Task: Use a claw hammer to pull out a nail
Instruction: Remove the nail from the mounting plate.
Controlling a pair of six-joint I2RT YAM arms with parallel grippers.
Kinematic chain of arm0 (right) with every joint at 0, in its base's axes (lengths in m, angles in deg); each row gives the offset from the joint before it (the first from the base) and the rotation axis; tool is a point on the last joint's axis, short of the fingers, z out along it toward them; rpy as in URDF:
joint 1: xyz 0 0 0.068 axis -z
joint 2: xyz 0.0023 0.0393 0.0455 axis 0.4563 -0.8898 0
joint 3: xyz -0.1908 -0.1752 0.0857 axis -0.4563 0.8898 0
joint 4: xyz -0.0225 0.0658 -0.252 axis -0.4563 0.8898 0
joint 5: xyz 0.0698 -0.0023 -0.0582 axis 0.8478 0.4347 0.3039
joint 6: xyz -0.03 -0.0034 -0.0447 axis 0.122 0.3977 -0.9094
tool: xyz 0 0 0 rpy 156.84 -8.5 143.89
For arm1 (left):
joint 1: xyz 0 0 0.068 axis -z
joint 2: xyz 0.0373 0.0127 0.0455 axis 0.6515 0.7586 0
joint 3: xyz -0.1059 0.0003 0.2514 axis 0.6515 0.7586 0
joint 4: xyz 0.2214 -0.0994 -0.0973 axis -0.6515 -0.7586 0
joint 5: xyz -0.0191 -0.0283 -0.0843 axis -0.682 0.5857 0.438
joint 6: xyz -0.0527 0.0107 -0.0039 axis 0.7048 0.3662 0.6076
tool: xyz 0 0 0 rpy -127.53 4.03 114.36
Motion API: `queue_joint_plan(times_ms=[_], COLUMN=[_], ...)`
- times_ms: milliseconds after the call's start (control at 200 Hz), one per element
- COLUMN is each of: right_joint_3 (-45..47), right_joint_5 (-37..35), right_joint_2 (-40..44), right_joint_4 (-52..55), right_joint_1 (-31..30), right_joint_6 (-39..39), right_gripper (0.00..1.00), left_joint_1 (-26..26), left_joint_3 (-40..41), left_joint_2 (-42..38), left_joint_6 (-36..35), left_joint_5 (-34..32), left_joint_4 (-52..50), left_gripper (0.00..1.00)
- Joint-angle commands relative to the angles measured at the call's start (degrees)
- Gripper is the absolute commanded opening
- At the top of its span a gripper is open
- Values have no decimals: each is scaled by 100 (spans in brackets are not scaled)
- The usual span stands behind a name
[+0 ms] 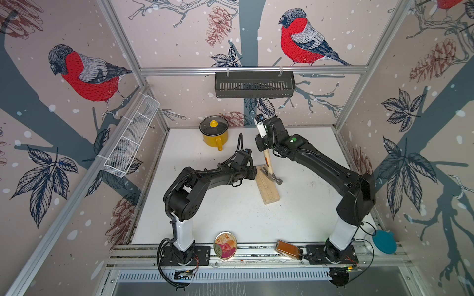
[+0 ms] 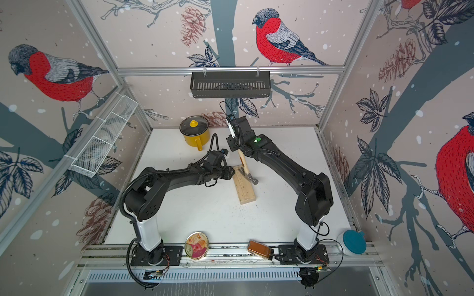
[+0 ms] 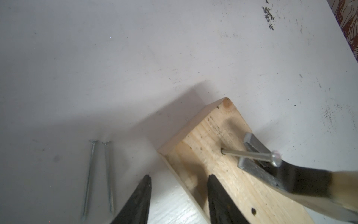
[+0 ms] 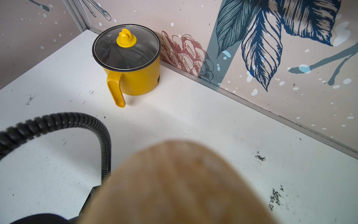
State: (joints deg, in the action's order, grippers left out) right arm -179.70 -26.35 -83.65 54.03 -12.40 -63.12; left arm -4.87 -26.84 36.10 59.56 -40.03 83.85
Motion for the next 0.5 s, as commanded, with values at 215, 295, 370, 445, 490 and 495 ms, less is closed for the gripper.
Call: queue_joint_plan(times_ms=[215, 295, 370, 445, 490, 495], right_joint_3=[-273, -348, -430, -510, -548, -550], right_joint_5=[71, 64, 55, 38, 29, 29], right_joint_2=[-158, -181, -217, -256, -279, -284], right_joint_4=[-177, -152, -124, -94, -81, -83], right_joint_1=[-22, -35, -44, -52, -51, -47], right_joint_6=[-20, -43, -56, -80, -90, -90], right_gripper=[0, 0, 0, 0, 0, 0], left_joint_1=[-11, -11, -11, -11, -15, -13], left_joint_3=[-29, -33, -47, -54, -55, -51], left_joint_2=[56, 74, 87, 91, 91, 91], left_joint_6=[-4, -1, 1, 6, 5, 6], left_joint_5=[-42, -24, -36, -32, -25, -24], left_joint_4=[-178, -182, -187, -203, -195, -195], left_gripper=[48, 48, 48, 48, 48, 48])
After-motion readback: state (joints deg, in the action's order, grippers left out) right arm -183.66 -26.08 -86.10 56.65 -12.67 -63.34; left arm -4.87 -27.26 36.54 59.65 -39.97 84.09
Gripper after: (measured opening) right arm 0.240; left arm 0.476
